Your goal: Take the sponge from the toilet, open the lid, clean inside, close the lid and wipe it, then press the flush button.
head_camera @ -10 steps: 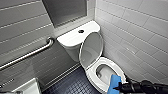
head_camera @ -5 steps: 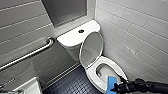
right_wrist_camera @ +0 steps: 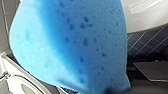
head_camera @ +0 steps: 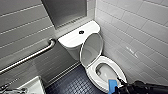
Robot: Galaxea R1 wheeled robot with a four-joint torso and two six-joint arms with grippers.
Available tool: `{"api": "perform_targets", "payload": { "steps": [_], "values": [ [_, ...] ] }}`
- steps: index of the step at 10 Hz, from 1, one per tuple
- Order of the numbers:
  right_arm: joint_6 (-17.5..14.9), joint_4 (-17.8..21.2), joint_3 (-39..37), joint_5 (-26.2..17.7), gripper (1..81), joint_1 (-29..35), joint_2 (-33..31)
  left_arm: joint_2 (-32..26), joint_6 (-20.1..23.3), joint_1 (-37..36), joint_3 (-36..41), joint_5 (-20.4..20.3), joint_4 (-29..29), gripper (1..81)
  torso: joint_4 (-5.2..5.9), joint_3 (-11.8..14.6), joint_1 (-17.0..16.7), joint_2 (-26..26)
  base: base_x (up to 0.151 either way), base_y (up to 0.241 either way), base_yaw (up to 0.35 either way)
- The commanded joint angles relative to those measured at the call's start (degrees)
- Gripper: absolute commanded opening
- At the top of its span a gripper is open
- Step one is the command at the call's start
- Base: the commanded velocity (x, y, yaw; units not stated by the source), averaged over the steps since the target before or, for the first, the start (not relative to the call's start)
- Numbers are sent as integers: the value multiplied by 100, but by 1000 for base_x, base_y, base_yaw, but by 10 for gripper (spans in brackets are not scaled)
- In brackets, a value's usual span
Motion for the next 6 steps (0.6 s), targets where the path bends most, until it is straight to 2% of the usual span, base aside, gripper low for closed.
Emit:
{"api": "perform_targets", "payload": {
  "steps": [1,3,4,5,6],
  "values": [
    [16,-101,59,-160,10,235,-95,-239,-24,-68,430,521,-53,811,-323,474,-349,543,0,0,0],
    [16,-198,6,-143,10,-46,-209,-397,-42,-191,641,521,-62,811,-508,762,-598,925,0,0,0],
    [16,-198,-45,-13,10,-257,-279,-458,-50,-261,693,521,-71,811,-243,448,-732,1135,0,0,0],
    [7,-206,-142,120,10,-607,-297,-519,-59,-358,729,521,-79,811,-335,555,-848,1303,0,0,0],
    [-28,-215,-360,269,10,-933,-288,-607,-59,-463,799,530,-149,811,-367,583,-575,868,0,0,0]
  ]
}}
